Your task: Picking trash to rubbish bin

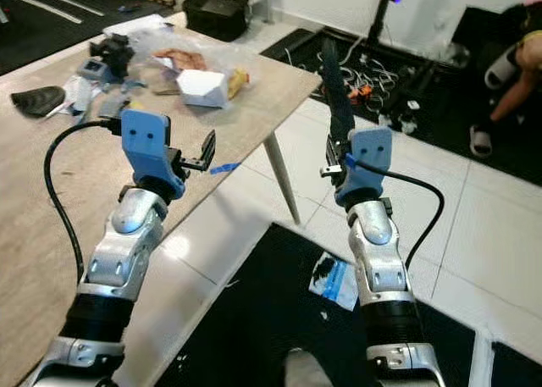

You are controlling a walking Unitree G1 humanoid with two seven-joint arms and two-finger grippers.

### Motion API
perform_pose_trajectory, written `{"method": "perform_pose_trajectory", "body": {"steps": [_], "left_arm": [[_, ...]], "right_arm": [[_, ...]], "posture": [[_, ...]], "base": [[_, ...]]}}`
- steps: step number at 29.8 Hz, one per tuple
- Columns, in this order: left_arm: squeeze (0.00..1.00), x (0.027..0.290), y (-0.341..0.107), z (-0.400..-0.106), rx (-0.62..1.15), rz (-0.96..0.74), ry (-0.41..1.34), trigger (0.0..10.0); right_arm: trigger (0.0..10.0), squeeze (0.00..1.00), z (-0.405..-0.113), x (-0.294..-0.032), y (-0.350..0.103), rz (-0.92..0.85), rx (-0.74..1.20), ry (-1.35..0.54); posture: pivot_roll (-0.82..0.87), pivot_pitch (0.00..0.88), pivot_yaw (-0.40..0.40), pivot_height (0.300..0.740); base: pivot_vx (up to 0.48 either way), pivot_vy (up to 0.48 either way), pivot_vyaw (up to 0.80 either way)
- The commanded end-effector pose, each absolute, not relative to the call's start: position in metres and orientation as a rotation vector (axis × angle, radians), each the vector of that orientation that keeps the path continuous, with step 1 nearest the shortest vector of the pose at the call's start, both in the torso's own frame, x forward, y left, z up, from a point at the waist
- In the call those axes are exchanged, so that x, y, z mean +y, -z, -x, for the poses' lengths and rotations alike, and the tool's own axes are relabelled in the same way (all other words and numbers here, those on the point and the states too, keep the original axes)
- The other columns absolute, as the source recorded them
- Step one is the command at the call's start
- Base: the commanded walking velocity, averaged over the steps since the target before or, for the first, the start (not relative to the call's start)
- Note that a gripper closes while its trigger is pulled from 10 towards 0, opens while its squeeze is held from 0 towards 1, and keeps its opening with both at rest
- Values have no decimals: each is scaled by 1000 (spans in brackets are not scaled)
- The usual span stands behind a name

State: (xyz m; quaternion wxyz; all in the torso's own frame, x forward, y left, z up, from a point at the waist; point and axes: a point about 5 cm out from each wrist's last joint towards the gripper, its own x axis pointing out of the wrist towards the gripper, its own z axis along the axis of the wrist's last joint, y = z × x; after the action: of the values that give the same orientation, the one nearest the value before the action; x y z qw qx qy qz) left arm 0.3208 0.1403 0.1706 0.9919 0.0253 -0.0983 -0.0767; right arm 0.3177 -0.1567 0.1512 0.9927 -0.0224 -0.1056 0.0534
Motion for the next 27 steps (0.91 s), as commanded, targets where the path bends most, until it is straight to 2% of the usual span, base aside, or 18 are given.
{"method": "perform_pose_trajectory", "body": {"steps": [1, 6, 27], "left_arm": [[0, 145, -164, -318, -166, -64, 148, 10000], [0, 146, -155, -310, -130, -62, 147, 10000], [0, 144, -127, -300, -39, -52, 173, 10000]], "right_arm": [[10000, 0, -316, -159, -154, 48, -227, -101], [10000, 0, -307, -162, -148, 50, -202, -85], [10000, 0, -302, -163, -117, 31, -77, -83]], "posture": [[-58, 79, 2, 740], [-71, 130, 24, 740], [-84, 130, 0, 740]], "base": [[0, 0, -800], [0, 0, -800], [0, 0, -800]]}}
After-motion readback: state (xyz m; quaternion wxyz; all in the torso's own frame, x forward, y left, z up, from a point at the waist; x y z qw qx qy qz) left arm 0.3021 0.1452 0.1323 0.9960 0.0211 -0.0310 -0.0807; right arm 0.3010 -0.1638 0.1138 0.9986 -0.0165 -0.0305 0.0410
